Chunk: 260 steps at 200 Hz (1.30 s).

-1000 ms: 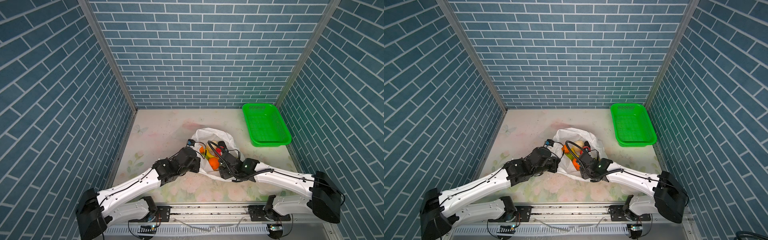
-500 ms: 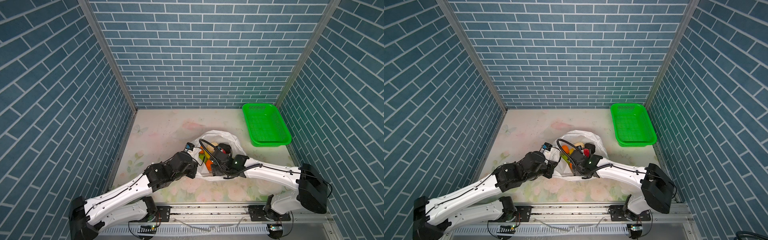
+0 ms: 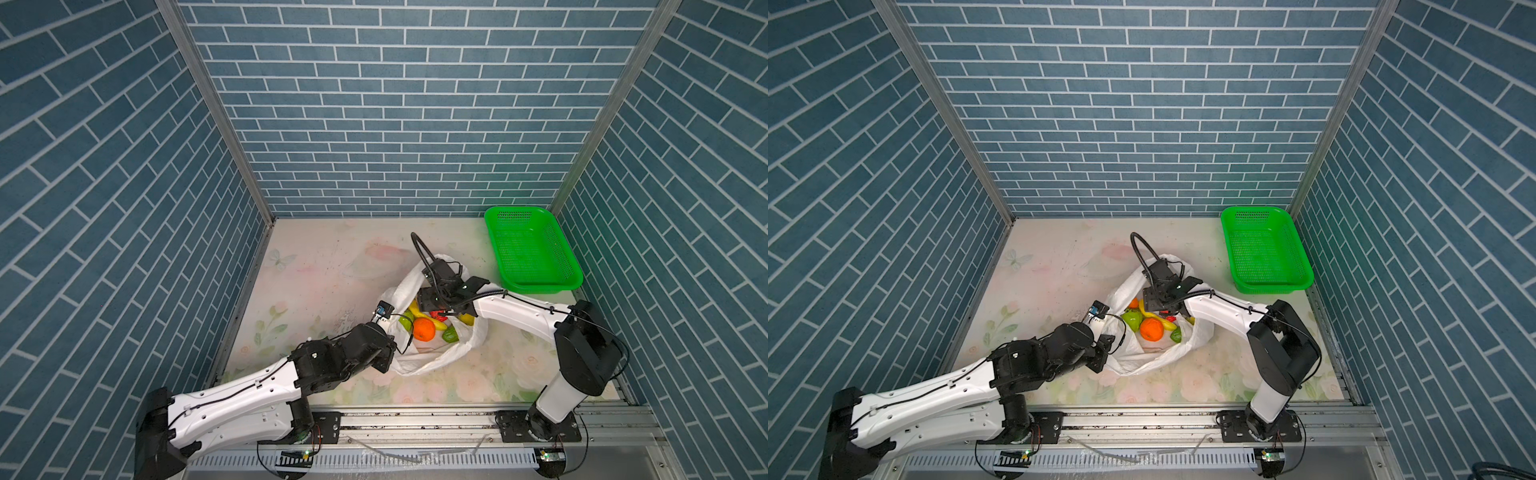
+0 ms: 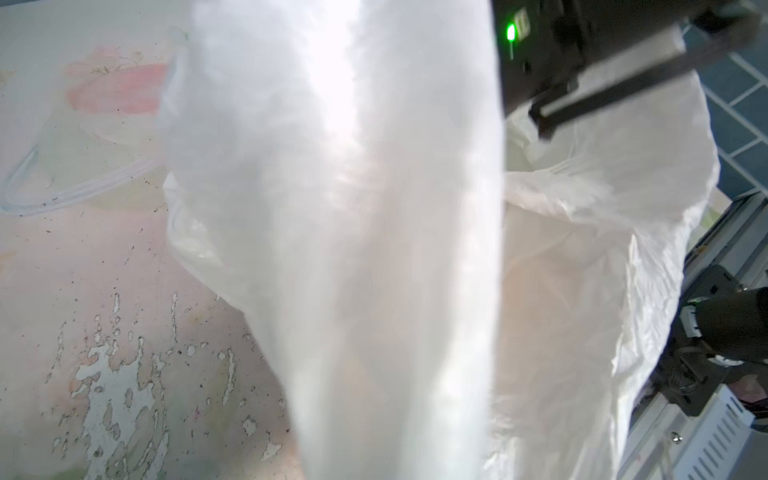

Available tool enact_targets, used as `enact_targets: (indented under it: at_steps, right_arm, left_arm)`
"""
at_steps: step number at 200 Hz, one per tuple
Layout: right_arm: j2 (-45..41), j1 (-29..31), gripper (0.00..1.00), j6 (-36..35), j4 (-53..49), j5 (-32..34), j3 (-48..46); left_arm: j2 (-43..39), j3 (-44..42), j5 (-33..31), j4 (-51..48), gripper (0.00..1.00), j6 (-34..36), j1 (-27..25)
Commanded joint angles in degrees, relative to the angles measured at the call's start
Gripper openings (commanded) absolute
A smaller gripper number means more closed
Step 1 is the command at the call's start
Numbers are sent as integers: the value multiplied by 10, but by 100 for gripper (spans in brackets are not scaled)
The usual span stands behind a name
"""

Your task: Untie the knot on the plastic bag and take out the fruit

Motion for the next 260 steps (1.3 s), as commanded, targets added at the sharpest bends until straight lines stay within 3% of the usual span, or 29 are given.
enact_targets:
  at_steps: [1,36,64,102,123,144,173,260]
  right_arm:
    - [-8,-29,73,-58,6,116,15]
    - [21,-86,74,-106,8,191,26]
    - [51,-127,74,-156,43,209,46]
    - [97,-184,76,-219,61,204,107]
    - [92,-187,76,-233,36,168,124]
    - [69,-174,75,-205,-44,101,136]
    - [18,-126,75,-154,-124,60,103]
    - [-139,-9,75,17,-195,103,-75]
  left_arm:
    - [3,-14,-44,18,0,8,-20]
    - [21,-37,-85,48,0,-5,-26]
    - [66,-49,-109,100,0,-2,-26]
    - [155,-29,-126,174,0,15,-15]
    - [170,-1,-116,176,0,30,1]
    - [147,13,-93,158,0,29,20]
    - [116,49,-55,116,0,25,25]
    - [107,52,25,75,0,15,26]
